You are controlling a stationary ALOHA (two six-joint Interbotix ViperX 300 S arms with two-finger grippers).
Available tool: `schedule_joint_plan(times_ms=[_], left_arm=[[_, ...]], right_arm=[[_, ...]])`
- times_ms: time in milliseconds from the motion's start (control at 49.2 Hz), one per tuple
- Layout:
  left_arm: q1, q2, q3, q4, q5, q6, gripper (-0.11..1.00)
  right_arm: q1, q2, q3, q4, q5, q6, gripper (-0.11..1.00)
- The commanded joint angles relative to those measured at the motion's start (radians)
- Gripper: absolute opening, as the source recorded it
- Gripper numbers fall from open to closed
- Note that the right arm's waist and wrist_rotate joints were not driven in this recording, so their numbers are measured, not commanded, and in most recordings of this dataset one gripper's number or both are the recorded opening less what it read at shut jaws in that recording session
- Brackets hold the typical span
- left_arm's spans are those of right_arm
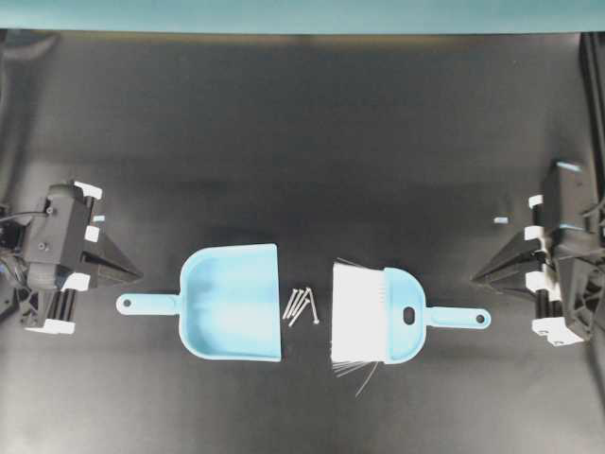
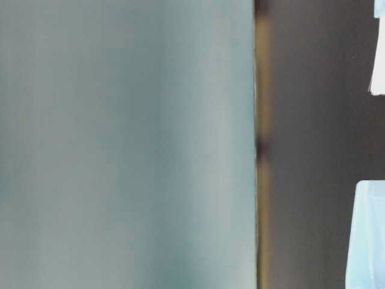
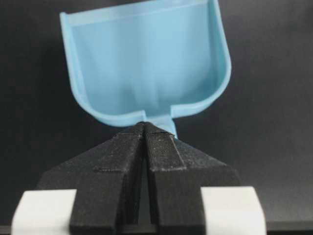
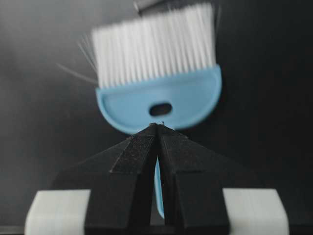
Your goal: Hold the dustpan with the left arm, while a human hand uses a hand brush to gather screws into the dustpan.
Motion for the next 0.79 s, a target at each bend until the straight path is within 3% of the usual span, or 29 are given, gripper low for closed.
schedule_joint_plan(times_ms=[0, 102, 264, 345, 467, 630, 772], left_arm=[[-0.006, 0.008, -0.026, 0.003, -0.003, -0.002, 0.03], [-0.011, 0.017, -0.021, 0.003, -0.002, -0.008, 0.21], [-0.026, 0.081, -0.008, 0.003, -0.006, -0.06, 0.7], [-0.028, 0.124, 0.008, 0.002, -0.025, -0.101, 0.86], [-0.026, 0.178, 0.038, 0.003, -0.101, -0.137, 0.87], [-0.015, 0.232, 0.077, 0.002, -0.23, -0.158, 0.87], [-0.002, 0.282, 0.077, 0.003, -0.256, -0.161, 0.87]], right_arm=[[0.0, 0.026, -0.02, -0.003, 0.021, 0.0, 0.0], [0.0, 0.023, -0.02, -0.005, 0.031, 0.0, 0.01], [0.0, -0.044, -0.009, -0.035, 0.028, 0.0, 0.05], [0.0, -0.112, 0.005, -0.067, 0.026, 0.0, 0.07], [0.0, -0.258, 0.04, -0.103, 0.002, 0.002, 0.07], [0.0, -0.454, 0.095, -0.106, -0.009, 0.0, 0.07], [0.0, -0.549, 0.132, -0.104, -0.002, 0.002, 0.07]])
